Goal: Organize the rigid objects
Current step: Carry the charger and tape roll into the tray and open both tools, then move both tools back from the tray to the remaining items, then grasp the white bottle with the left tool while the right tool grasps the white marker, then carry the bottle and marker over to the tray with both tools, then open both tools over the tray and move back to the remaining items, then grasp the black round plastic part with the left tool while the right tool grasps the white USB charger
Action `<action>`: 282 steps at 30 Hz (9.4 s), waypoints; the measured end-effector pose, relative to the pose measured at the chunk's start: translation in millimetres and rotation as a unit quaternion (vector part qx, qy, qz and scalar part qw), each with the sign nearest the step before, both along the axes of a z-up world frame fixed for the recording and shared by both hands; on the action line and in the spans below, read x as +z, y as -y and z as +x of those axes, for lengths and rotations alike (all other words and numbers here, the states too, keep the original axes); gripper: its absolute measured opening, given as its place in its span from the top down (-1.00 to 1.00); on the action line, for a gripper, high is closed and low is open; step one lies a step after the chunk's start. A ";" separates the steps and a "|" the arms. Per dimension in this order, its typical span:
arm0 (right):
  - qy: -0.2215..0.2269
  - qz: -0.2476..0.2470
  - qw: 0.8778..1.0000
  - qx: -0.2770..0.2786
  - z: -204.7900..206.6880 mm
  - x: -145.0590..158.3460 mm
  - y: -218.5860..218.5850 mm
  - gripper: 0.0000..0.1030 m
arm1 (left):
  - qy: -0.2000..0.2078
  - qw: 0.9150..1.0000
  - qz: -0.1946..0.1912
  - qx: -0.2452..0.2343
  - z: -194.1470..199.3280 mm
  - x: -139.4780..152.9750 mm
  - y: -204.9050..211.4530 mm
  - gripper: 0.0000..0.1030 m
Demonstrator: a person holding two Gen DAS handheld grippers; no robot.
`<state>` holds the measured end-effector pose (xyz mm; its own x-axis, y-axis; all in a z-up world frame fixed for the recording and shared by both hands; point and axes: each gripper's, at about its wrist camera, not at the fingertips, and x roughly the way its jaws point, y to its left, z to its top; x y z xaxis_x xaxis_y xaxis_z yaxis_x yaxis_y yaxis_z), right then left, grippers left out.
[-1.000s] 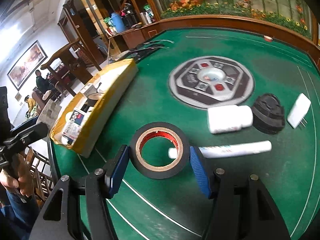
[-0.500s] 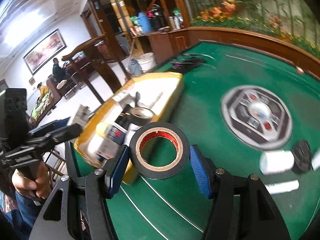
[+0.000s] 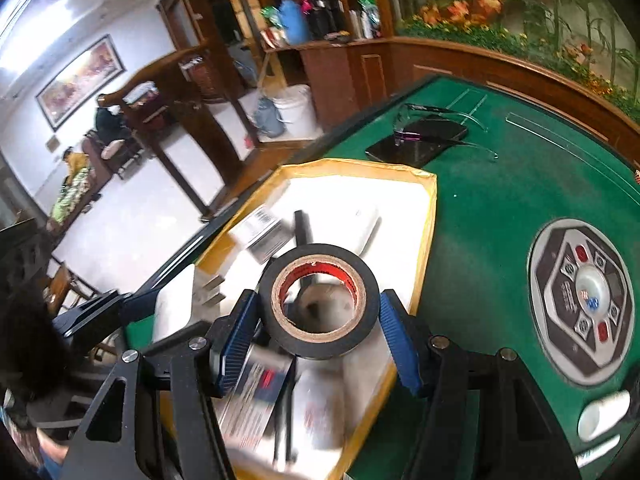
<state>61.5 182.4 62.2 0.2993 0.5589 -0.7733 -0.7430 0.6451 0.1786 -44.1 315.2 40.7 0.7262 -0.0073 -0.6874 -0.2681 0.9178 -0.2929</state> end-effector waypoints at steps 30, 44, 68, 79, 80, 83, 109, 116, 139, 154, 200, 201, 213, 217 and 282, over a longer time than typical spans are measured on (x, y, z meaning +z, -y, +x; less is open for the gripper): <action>0.029 0.059 0.998 -0.024 -13.3 13.2 107.2 -0.30 | 0.056 0.995 -0.013 -0.078 -19.4 25.5 70.0 -0.66; -0.058 0.197 0.933 -0.294 59.6 -2.7 366.4 -0.36 | -0.028 0.952 0.055 -0.301 103.6 13.1 263.9 -0.67; -0.150 0.098 0.947 -0.266 52.3 -37.5 330.6 -0.35 | -0.090 0.965 0.084 -0.233 68.2 -30.5 247.6 0.00; -0.046 -0.015 0.969 -0.244 44.0 -55.2 282.0 -0.07 | -0.078 0.964 0.092 -0.237 43.2 -31.5 245.8 -0.01; -0.020 -0.030 0.971 -0.237 42.4 -56.1 274.9 -0.03 | -0.077 0.964 0.096 -0.237 43.1 -31.8 246.9 -0.01; 0.062 -0.092 0.972 -0.205 32.6 -61.2 252.3 0.43 | -0.077 0.963 0.096 -0.239 42.1 -32.8 246.9 -0.01; 0.009 -0.060 0.986 -0.155 17.5 -55.6 252.7 0.71 | -0.076 0.959 0.119 -0.245 38.2 -34.3 263.5 0.16; 0.024 -0.106 0.985 -0.131 8.9 -53.0 252.7 0.15 | -0.079 0.957 0.132 -0.246 37.1 -34.7 266.2 0.15; 0.029 -0.001 0.988 -0.152 3.5 -27.7 269.5 0.73 | -0.017 0.964 0.169 -0.204 24.4 -12.2 269.2 0.27; 0.029 0.022 0.991 -0.133 -5.3 -23.9 262.9 0.73 | 0.016 0.968 0.195 -0.156 16.3 6.6 249.5 0.27; 0.010 0.117 0.991 -0.067 -31.9 -0.6 234.4 0.73 | 0.062 0.992 0.038 -0.101 -37.9 67.6 119.8 0.28; 0.008 0.118 0.991 -0.060 -34.5 1.8 228.8 0.73 | 0.061 0.994 0.035 -0.088 -41.1 66.3 110.0 0.28; -0.027 0.111 0.993 0.014 -41.0 26.2 94.3 0.72 | -0.012 0.999 0.028 -0.015 -59.0 11.1 44.2 0.27; -0.034 0.097 0.995 0.019 -34.8 18.1 48.4 0.72 | -0.031 0.999 0.031 -0.021 -61.2 1.5 38.2 0.27; -0.017 0.022 0.900 -0.435 114.7 -30.6 376.4 0.31 | -0.029 0.961 0.076 -0.265 12.1 18.5 248.9 -0.38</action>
